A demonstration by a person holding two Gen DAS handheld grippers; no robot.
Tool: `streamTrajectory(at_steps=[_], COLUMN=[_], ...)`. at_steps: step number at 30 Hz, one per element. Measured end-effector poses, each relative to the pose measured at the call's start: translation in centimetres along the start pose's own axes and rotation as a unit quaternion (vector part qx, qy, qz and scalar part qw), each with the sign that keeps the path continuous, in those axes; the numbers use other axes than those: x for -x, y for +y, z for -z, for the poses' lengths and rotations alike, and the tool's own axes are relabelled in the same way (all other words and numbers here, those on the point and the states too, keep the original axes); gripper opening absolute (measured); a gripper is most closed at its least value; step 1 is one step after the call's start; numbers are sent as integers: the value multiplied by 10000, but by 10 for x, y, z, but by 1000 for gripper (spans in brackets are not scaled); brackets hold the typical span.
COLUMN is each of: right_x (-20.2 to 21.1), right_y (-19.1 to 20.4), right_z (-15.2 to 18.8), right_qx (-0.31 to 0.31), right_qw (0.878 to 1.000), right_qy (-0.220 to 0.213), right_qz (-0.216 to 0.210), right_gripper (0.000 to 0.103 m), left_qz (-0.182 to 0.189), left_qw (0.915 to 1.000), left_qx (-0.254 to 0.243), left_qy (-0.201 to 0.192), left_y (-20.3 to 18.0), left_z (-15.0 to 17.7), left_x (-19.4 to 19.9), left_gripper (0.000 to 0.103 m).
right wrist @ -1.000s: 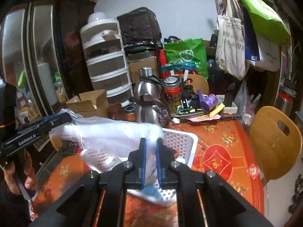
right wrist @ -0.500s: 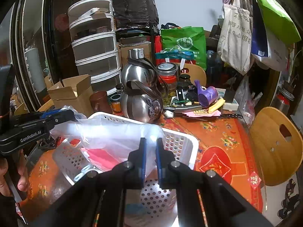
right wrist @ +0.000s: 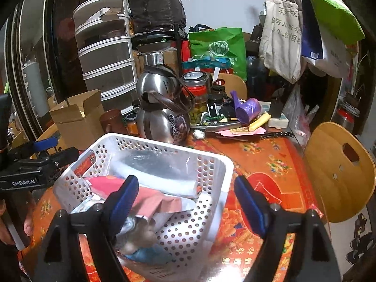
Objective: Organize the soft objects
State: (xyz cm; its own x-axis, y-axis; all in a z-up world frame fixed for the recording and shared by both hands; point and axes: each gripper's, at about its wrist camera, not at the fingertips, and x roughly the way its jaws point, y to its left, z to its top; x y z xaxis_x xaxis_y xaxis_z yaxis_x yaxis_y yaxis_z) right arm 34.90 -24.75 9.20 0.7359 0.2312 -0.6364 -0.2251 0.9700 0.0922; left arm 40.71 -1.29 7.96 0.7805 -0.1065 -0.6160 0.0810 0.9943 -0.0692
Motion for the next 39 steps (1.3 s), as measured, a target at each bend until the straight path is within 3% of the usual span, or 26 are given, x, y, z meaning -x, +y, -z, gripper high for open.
streamTrajectory(at_steps=[7, 12, 20, 28, 32, 35, 39], right_x=[8, 18, 50, 120, 164, 184, 216], right_y=[13, 21, 30, 35, 46, 59, 74], right_z=[8, 13, 37, 99, 143, 172, 194], right_qx=[125, 154, 118, -56, -126, -182, -390], right_qw=[9999, 9999, 9998, 9999, 9994, 9977, 9971], right_qy=[19, -65, -185, -118, -222, -218, -416], right_qz=[-14, 0, 33, 7, 235, 611, 511], right_gripper=[87, 103, 103, 103, 103, 103, 103], left_qz=[71, 262, 111, 228, -76, -20, -109], left_qw=[10000, 9996, 9992, 9992, 9991, 9993, 9989], left_qx=[-16, -69, -377, -293, -225, -55, 89], left_qy=[38, 119, 115, -130, -355, -368, -443], left_y=[-5, -12, -28, -17, -9, -3, -3], left_z=[9, 16, 39, 95, 146, 177, 202], left_x=[8, 14, 43, 130, 184, 218, 255], left_gripper=[100, 103, 103, 103, 103, 103, 103])
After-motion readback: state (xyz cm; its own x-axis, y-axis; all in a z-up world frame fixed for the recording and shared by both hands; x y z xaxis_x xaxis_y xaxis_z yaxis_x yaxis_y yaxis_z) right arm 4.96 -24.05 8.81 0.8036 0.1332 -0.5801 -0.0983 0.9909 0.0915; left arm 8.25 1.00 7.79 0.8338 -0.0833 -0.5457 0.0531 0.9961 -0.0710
